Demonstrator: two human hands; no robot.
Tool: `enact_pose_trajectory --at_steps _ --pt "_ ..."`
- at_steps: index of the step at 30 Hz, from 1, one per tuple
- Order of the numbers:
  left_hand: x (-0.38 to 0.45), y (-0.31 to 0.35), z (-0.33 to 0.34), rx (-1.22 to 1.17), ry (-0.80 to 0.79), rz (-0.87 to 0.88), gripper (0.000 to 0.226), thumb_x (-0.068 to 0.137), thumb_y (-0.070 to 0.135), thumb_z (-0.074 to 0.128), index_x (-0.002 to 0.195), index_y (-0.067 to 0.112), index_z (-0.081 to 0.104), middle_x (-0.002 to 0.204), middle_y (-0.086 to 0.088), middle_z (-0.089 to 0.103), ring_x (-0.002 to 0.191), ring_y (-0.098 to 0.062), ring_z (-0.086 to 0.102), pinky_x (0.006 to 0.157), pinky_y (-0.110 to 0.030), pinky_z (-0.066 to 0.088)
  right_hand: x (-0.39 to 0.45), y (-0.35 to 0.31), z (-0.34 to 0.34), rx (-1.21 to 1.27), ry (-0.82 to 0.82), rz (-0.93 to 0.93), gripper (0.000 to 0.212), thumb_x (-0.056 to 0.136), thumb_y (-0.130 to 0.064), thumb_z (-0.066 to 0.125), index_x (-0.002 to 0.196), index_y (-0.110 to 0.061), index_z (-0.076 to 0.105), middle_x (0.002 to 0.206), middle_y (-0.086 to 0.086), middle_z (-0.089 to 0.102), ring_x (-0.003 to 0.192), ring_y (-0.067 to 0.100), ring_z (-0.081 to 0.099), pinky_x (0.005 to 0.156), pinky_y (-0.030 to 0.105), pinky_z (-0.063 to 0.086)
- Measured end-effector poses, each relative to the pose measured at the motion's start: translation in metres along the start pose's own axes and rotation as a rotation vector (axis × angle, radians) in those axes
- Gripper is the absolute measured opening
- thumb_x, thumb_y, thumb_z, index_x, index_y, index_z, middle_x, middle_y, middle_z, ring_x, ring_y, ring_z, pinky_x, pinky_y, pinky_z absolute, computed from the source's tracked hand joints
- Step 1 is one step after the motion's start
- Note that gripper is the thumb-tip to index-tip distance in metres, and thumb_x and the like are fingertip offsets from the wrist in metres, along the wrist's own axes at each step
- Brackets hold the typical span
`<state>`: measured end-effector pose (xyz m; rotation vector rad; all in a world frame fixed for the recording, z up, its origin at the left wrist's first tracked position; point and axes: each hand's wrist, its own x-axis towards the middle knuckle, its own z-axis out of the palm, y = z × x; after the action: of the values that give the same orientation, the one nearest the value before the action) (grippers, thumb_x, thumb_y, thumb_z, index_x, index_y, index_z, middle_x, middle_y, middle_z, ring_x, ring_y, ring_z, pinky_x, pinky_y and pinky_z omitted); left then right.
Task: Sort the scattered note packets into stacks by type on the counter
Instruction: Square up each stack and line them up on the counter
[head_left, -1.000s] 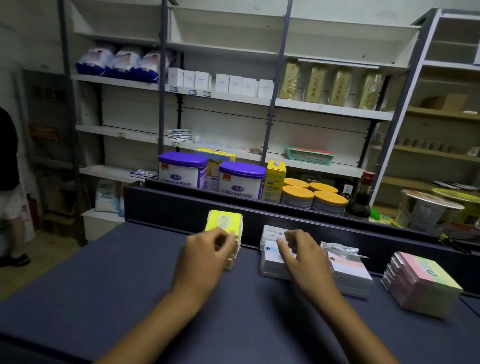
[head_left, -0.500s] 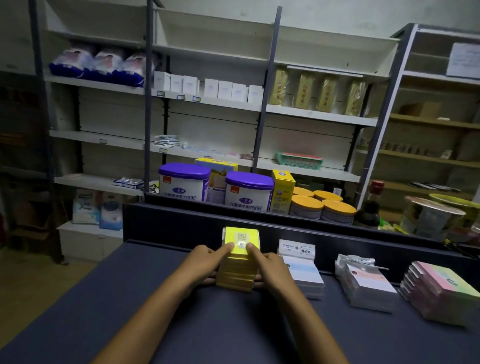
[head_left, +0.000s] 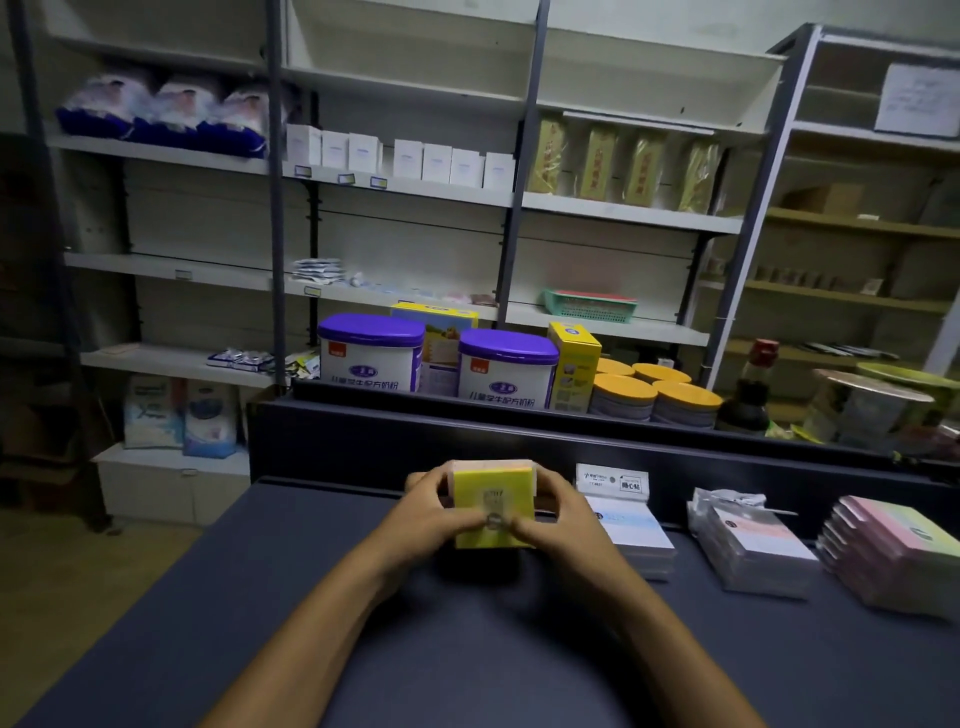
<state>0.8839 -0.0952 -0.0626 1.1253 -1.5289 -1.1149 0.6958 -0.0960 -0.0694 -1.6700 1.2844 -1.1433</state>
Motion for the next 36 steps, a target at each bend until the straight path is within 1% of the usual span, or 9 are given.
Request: enact_pose_trajectory --at_steps 4,9,11,13,17,20,27,31,36 --pt "0.001 -0.008 -0.002 0.107 -0.013 0.004 0.091 0.056 0.020 0.066 0.141 0.031 0.035 0.132 0.001 0.029 0.109 -0.004 0.050 0.075 -0.006 0.048 -0.004 0.002 -0.002 -0.147 -0.070 -0.053 0.092 0.075 -0.010 0.078 0.152 -0.023 0.029 0.143 -0.002 0.040 0.122 -0.001 0.047 0.086 0.001 0.043" --pt "0.000 -0.015 0.000 0.125 -0.057 -0.025 0.103 0.056 0.023 0.070 0.148 0.028 0.023 0.140 -0.002 0.029 0.125 -0.015 0.047 0.105 -0.029 0.046 -0.006 0.008 0.006 -0.058 -0.137 -0.019 0.096 0.076 0.006 0.070 0.151 -0.028 0.022 0.145 0.003 0.042 0.128 0.009 0.053 0.105 0.033 0.050" --pt "0.000 -0.015 0.001 0.062 -0.078 -0.047 0.103 0.060 0.025 0.070 0.151 0.029 0.020 0.141 0.000 0.040 0.125 -0.013 0.050 0.105 -0.031 0.045 -0.005 0.009 0.008 -0.008 -0.165 -0.005 0.089 0.081 0.010 0.068 0.150 -0.025 0.023 0.136 -0.006 0.052 0.116 -0.004 0.060 0.094 0.021 0.052" --pt "0.000 -0.015 0.005 0.028 -0.099 -0.065 0.101 0.065 0.025 0.067 0.152 0.030 0.017 0.136 0.004 0.052 0.119 -0.008 0.054 0.095 -0.020 0.046 -0.004 0.009 0.011 0.047 -0.162 0.012 0.084 0.083 0.005 0.072 0.148 -0.023 0.026 0.129 -0.014 0.056 0.106 -0.010 0.062 0.086 0.014 0.051" --pt "0.001 -0.020 0.012 0.003 -0.020 -0.042 0.076 0.080 0.013 0.067 0.148 0.021 0.033 0.120 0.011 0.063 0.102 0.004 0.060 0.073 -0.005 0.046 -0.004 0.011 0.012 0.108 -0.106 0.001 0.072 0.080 -0.004 0.078 0.140 -0.020 0.042 0.131 -0.005 0.062 0.113 0.001 0.061 0.087 0.017 0.053" --pt "0.000 -0.021 0.012 0.004 0.023 -0.026 0.065 0.087 0.005 0.063 0.145 0.019 0.038 0.119 0.008 0.064 0.097 0.004 0.063 0.069 -0.004 0.046 -0.005 0.014 0.008 0.115 -0.081 -0.018 0.071 0.077 -0.005 0.081 0.137 -0.020 0.046 0.131 -0.002 0.063 0.114 0.006 0.063 0.086 0.018 0.053" --pt "0.002 -0.020 0.016 0.005 0.011 -0.032 0.046 0.090 0.000 0.055 0.134 0.014 0.050 0.117 0.000 0.068 0.096 -0.003 0.065 0.077 -0.011 0.049 -0.005 0.016 0.010 0.100 -0.101 -0.032 0.065 0.082 0.001 0.076 0.137 -0.016 0.046 0.132 -0.001 0.063 0.112 0.002 0.064 0.096 0.026 0.053" --pt "0.002 -0.019 0.018 -0.015 0.026 -0.025 0.067 0.087 0.012 0.060 0.148 0.009 0.034 0.134 -0.008 0.059 0.121 -0.020 0.058 0.107 -0.035 0.044 -0.006 0.016 0.013 0.057 -0.092 -0.109 0.067 0.085 0.003 0.071 0.141 -0.019 0.041 0.141 0.002 0.056 0.129 0.015 0.055 0.111 0.040 0.044" --pt "0.001 -0.015 0.023 0.014 0.035 -0.016 0.077 0.066 0.024 0.055 0.141 0.011 0.043 0.141 -0.015 0.047 0.128 -0.024 0.051 0.112 -0.045 0.037 -0.007 0.015 0.017 0.011 -0.116 -0.185 0.052 0.091 -0.003 0.066 0.131 -0.028 0.046 0.144 0.004 0.051 0.134 0.014 0.049 0.114 0.036 0.040"
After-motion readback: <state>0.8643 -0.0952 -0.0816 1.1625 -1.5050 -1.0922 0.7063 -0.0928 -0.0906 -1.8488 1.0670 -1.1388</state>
